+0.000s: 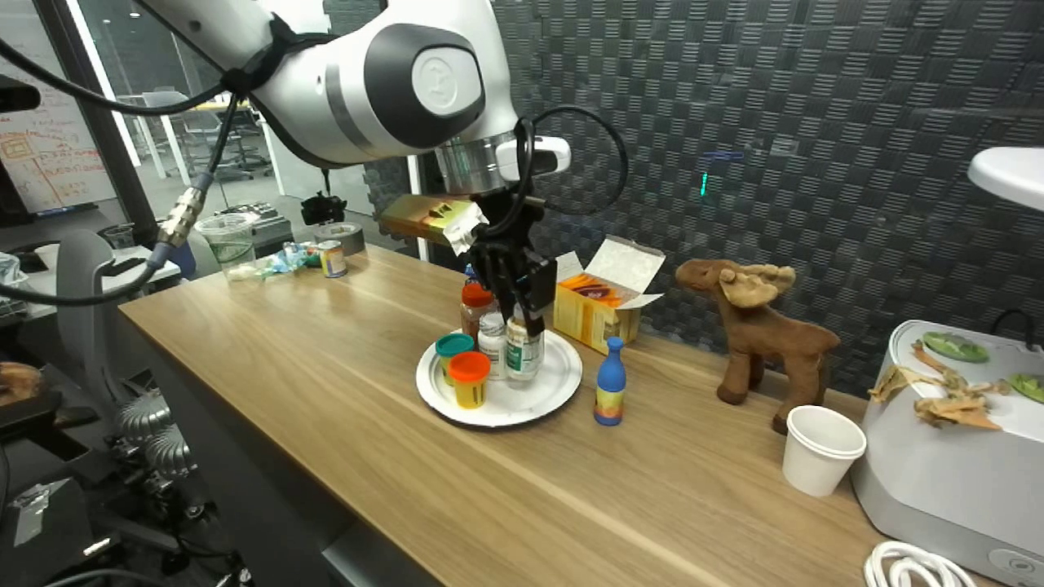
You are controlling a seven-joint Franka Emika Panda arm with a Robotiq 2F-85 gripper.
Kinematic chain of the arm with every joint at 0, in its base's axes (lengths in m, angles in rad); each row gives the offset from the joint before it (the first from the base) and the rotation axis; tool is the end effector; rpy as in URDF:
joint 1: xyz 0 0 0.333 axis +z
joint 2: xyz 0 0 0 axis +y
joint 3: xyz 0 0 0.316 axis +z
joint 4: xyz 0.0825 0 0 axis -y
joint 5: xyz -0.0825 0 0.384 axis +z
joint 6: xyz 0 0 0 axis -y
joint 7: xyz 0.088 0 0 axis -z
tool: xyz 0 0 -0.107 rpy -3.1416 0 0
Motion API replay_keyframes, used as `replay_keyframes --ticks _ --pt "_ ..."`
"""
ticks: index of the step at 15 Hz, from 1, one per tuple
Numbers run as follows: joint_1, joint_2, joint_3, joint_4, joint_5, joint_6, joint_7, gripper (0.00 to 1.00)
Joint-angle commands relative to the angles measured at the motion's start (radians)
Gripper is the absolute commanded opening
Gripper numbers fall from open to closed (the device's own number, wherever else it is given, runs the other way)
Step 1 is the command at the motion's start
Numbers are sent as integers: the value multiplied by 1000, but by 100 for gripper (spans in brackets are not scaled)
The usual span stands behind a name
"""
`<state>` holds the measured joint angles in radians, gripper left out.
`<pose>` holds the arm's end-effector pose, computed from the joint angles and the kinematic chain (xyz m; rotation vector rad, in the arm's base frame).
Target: Place the strawberry and containers on the white plate
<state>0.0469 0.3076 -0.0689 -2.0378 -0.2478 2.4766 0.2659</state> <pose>0.6075 -0.0112 0.3053 2.9610 -0.1450 0.2249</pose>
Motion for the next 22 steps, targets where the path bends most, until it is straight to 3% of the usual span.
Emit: replay_keyframes --ticks 1,11,18,20,22 --pt "-9 38 -4 58 26 18 -17 21" --pt "-29 88 8 107 111 12 -52 21" --pt "-9 90 -15 106 72 15 -26 21" --pt "-5 81 -19 99 61 17 -22 71" --pt "0 69 -23 90 51 22 -16 75"
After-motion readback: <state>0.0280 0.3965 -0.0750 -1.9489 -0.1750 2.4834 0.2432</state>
